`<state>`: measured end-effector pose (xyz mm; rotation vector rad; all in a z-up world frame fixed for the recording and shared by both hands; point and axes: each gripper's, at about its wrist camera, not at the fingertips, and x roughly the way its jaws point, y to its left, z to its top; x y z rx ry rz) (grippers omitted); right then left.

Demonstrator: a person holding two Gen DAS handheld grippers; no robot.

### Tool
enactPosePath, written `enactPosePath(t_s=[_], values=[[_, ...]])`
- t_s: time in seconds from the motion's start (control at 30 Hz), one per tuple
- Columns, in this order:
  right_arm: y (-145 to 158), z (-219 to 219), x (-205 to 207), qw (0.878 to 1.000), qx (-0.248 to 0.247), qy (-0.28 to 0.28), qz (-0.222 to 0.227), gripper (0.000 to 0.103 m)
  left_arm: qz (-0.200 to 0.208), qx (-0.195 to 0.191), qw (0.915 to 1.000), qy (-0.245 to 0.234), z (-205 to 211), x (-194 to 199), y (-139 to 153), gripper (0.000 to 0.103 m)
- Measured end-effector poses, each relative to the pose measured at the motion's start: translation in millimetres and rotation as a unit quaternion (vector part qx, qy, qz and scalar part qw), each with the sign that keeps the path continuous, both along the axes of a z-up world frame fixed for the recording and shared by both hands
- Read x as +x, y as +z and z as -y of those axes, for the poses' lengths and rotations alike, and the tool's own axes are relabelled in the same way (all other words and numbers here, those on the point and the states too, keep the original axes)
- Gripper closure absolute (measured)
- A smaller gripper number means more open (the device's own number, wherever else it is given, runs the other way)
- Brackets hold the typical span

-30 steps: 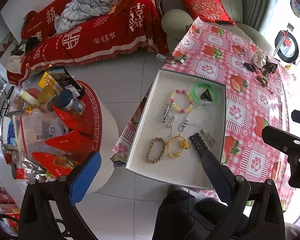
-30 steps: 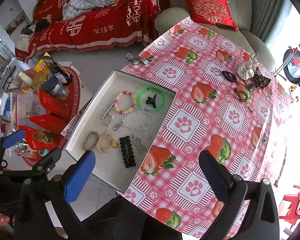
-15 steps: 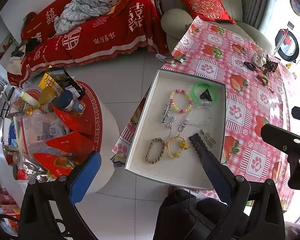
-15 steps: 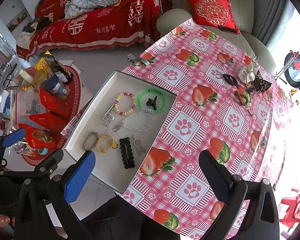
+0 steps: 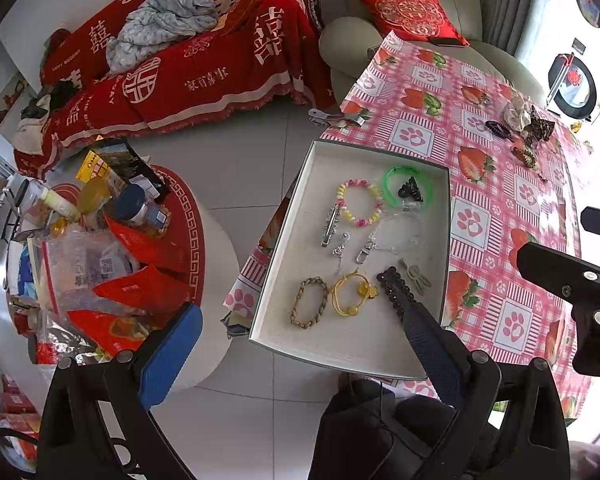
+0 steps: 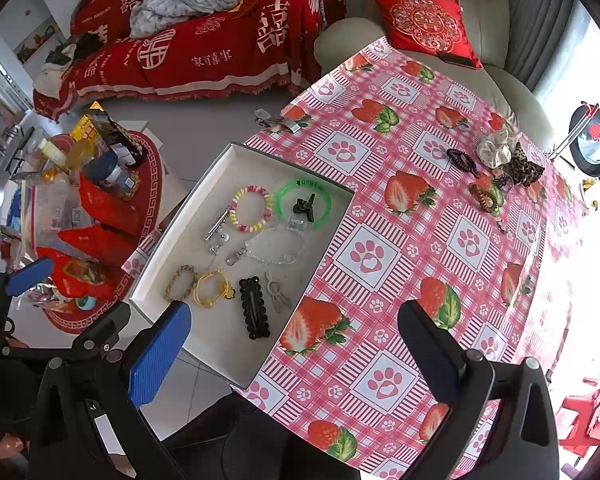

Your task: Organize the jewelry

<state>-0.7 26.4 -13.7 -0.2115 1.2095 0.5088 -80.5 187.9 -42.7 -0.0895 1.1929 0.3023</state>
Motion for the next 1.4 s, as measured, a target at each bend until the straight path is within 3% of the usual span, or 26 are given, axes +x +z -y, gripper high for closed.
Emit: enactPosePath(t_s=[1.4], values=[[-0.1, -1.4, -0.8, 1.0, 0.0, 0.0, 0.0, 0.0, -0.001, 0.002, 1.0, 0.0, -1.9, -2.7, -0.7, 0.0]])
